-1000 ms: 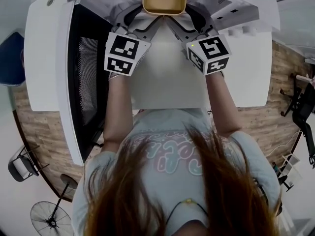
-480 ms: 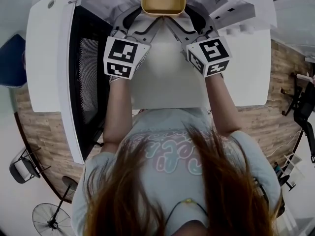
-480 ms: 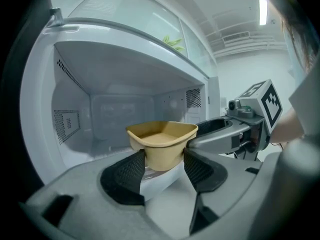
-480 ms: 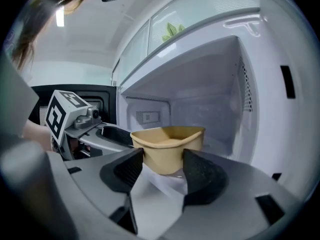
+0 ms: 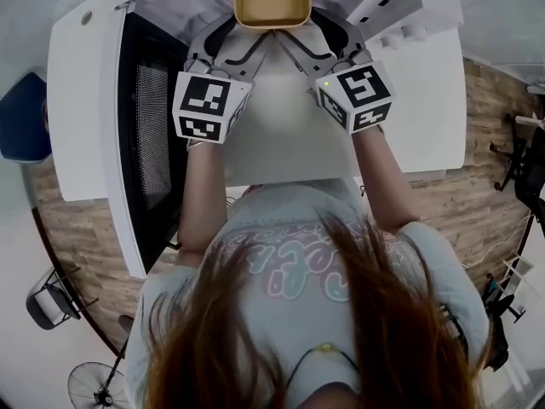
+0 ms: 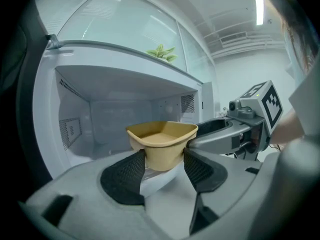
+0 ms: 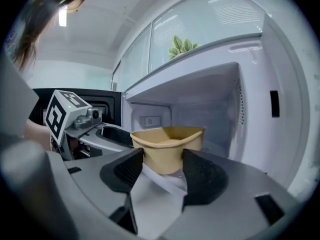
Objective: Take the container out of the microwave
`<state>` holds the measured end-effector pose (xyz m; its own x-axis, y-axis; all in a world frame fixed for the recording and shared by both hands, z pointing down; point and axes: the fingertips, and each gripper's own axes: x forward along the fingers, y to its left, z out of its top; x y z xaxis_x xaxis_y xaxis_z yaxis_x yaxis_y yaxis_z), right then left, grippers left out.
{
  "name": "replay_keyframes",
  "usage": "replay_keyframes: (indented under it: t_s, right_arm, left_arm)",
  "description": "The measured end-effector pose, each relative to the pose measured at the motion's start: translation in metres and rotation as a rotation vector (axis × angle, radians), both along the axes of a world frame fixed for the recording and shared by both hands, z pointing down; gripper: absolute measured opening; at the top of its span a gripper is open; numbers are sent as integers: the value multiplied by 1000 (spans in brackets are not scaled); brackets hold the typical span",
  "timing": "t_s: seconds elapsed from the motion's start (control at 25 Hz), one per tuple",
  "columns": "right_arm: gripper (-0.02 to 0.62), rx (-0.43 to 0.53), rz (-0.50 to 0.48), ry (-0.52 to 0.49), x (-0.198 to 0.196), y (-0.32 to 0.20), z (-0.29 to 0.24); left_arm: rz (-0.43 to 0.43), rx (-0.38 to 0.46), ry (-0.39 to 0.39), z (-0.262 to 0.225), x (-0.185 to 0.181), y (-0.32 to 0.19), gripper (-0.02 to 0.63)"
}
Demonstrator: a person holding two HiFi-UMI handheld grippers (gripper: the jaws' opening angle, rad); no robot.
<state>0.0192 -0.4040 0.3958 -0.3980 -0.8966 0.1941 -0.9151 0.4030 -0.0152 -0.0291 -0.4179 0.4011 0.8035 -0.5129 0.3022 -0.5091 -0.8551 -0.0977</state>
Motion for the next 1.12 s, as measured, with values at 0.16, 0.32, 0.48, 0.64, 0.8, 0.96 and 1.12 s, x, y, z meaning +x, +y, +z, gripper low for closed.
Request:
replay_keyframes:
  t_s: [0.16, 0.32, 0.48, 0.64, 0.8, 0.96, 1.12]
  right_arm:
    - [245, 6, 3, -8, -1, 8, -5]
    - [245, 15, 4, -13, -3, 15, -8]
    - [245, 25, 11, -9, -6, 19, -12]
    - [245, 33, 11, -26, -7, 23, -19]
    - [245, 41, 10, -32, -9, 25, -23]
    - [245, 43, 4, -36, -12, 29, -25]
    - [245, 43, -2, -43, -13, 35, -26]
  left_arm:
    - [-4, 3, 14, -5, -2, 7, 241]
    - [-10, 1, 31, -8, -4, 15, 241]
    - [-12, 9, 31, -13, -7, 18, 241]
    - [-11, 11, 47, -19, -8, 23, 241]
    - [-14, 18, 55, -24, -10, 25, 241]
    - [-20, 20, 56, -26, -14, 29, 241]
    - [-22, 21, 50, -28, -15, 35, 240]
